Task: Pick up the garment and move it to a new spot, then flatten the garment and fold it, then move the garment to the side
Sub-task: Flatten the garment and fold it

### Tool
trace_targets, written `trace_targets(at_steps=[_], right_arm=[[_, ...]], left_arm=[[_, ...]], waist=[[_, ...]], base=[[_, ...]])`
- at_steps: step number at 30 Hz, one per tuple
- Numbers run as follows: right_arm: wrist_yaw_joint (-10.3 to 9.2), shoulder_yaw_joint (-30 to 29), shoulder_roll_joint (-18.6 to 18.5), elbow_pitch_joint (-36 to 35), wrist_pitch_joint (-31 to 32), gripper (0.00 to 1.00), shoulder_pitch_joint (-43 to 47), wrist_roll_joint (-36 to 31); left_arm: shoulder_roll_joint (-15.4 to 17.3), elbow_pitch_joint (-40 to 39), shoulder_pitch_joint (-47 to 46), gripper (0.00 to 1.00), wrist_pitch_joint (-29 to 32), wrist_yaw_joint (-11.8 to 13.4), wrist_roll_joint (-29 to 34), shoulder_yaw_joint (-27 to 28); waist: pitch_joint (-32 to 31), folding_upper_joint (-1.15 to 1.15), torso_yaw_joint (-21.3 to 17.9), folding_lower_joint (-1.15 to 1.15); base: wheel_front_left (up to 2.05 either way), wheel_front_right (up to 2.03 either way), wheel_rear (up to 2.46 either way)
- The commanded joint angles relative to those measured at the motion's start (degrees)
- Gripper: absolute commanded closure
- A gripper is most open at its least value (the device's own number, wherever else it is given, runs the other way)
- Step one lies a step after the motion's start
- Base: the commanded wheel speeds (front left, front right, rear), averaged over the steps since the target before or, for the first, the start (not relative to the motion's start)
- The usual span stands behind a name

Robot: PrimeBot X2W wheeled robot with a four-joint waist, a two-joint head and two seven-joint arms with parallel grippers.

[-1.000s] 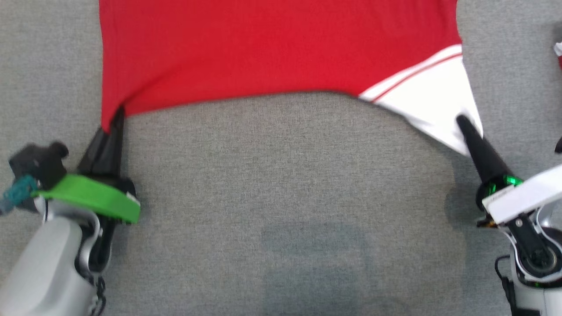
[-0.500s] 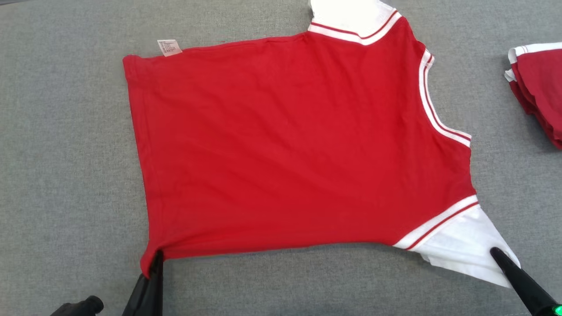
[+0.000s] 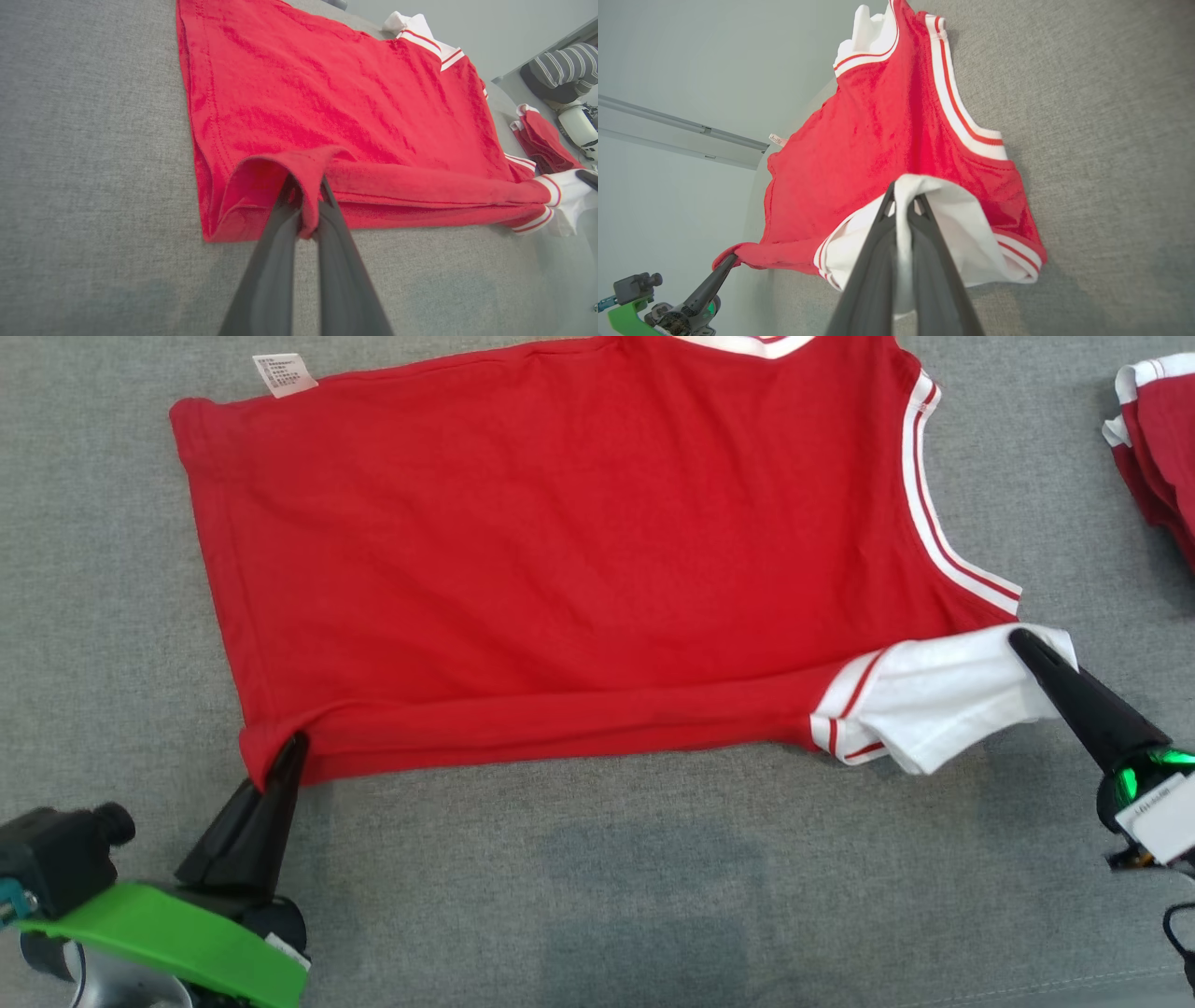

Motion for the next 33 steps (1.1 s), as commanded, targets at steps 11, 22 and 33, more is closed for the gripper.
trace_targets(at_steps=[11, 22, 33], right_arm=[[0.02, 1.08, 2.22, 10.11, 7.70, 1.00, -16.44, -8.25], [0.02, -1.35, 4.24, 19.11, 8.27, 0.00, -26.48, -19.96], [0.02, -1.03, 2.75, 14.15, 4.62, 0.00, -21.35, -20.87]], left_arm=[[0.54, 6.19, -11.69, 1.00, 7.38, 1.31, -0.54, -1.39], [-3.01, 16.45, -20.40, 0.12, 11.15, 0.07, -1.86, -4.58], [-5.09, 18.19, -17.81, 0.00, 6.14, 0.75, -2.92, -2.13]], waist=[[-0.68, 0.41, 0.56, 0.01], [-1.78, 0.41, 1.80, 0.01], [-4.19, 0.41, 1.62, 0.01]], base=[[0.00, 0.00, 0.00], [0.00, 0.00, 0.00], [0.00, 0.00, 0.00]])
